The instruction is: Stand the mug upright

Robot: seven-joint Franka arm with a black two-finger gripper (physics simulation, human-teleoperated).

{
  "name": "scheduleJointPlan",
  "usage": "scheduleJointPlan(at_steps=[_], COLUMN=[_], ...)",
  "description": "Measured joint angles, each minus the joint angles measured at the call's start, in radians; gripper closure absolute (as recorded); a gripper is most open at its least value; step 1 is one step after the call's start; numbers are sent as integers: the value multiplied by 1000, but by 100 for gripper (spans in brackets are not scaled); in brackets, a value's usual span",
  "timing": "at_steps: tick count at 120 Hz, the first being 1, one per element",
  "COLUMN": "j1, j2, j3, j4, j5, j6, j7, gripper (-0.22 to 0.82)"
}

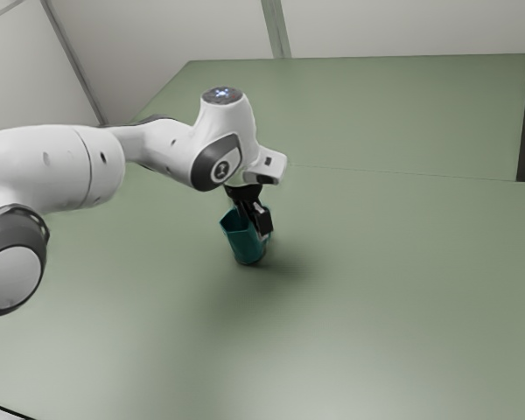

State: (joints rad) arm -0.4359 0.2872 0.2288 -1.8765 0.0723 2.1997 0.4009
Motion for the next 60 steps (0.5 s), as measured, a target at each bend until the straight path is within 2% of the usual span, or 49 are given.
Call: scheduleJointPlan(at_steps=[23, 48, 52, 60], j1=[-6, 16, 40, 148], j2=[-106, -158, -166, -183], j3=[11, 28, 13, -75], j4=[52, 208, 227, 244], j5=[1, 1, 2, 7], j6=[-45, -213, -248, -309], j7=[3, -25, -34, -52], gripper=[3, 1, 1, 1])
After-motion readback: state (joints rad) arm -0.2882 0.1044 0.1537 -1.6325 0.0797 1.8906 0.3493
